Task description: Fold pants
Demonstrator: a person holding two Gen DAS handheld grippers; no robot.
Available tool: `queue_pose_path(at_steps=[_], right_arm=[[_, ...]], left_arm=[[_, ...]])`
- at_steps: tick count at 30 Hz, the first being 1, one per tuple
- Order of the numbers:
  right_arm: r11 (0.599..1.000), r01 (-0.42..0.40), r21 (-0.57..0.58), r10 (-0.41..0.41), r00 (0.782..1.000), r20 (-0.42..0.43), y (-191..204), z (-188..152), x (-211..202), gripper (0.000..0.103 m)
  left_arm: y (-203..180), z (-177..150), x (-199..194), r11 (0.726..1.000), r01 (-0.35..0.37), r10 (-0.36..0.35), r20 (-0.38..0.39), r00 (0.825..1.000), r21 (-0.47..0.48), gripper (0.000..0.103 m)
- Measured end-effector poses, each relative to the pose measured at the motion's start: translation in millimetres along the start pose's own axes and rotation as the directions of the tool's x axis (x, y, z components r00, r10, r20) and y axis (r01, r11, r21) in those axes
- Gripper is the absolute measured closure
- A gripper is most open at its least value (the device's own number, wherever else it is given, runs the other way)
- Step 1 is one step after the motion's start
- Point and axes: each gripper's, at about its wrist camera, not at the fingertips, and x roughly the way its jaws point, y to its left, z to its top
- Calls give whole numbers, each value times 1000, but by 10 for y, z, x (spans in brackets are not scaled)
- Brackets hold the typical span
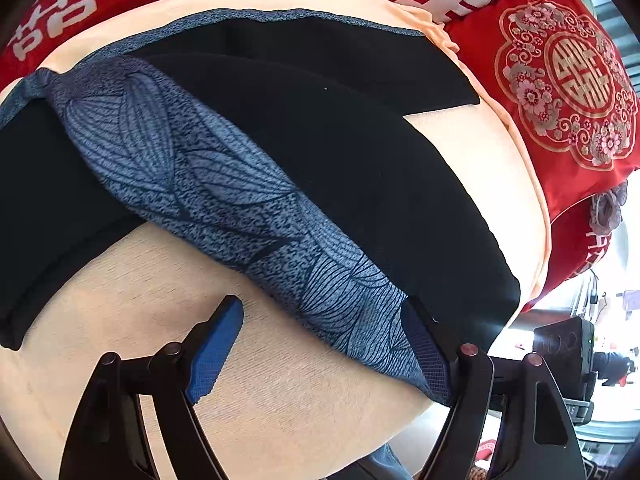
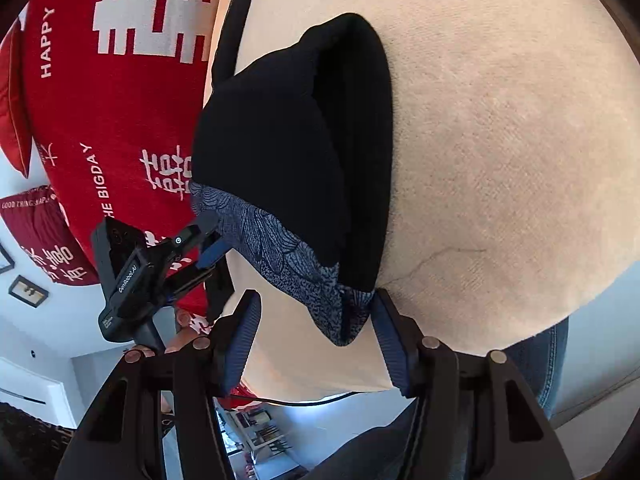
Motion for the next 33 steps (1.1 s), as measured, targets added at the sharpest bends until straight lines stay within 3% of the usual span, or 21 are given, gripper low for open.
queue_pose_path(at_steps=[1, 3, 4, 6, 7, 8, 13, 17, 23, 25, 29, 31, 33], right_arm=[[1000, -16, 5, 16, 1000, -5, 9, 17, 36, 45], [998, -29, 47, 30, 999, -23, -3, 15, 77, 84], [998, -22, 63, 23, 999, -23, 5, 23, 87, 84], [999, -21, 39, 21, 1000, -11, 131, 37, 57, 87], [1000, -22, 18, 22, 1000, -8, 193, 60, -10, 87], [1000, -25, -9, 25, 1000, -3, 310, 83, -66, 87], [991, -34, -132, 38, 999, 29, 814, 423, -432, 87], [971, -37, -235, 52, 997, 58, 1305, 877, -640, 87], [920, 30, -390, -2, 997, 71, 2030, 1904, -617, 87], [904, 59, -423, -32, 997, 72, 2188, 2231, -545, 87], [888, 157, -433, -150, 987, 50, 2286, 2862, -204, 87], [880, 222, -421, -225, 973, 43, 2234, 3099, -5, 84], [850, 311, -425, -326, 944, 39, 2173, 3230, 193, 77]], left_arm=[[-29, 9, 16, 1000, -11, 11, -2, 1000, 4, 22], [-70, 24, 36, 1000, -23, 23, -4, 1000, 1, 22], [-81, 26, 35, 1000, -14, 14, -5, 1000, -7, 25], [-95, 35, 30, 999, 29, -29, -10, 1000, -28, 56], [-103, 50, 50, 998, 49, -50, -28, 998, -40, 79], [-94, 69, 48, 997, 62, -64, -33, 997, -51, 83], [-232, 251, -203, 993, 105, -102, 47, 994, -61, 83], [-370, 621, -454, 989, 136, -128, 134, 983, -55, 83], [-465, 1405, -554, 993, 112, -104, 227, 968, -21, 83], [-471, 1648, -576, 996, 83, -76, 260, 963, -15, 83], [-439, 1950, -600, 997, -75, 83, 302, 950, -36, 82], [-362, 1960, -607, 989, -143, 150, 304, 941, -44, 82], [-246, 1888, -568, 973, -223, 231, 282, 931, -60, 75]])
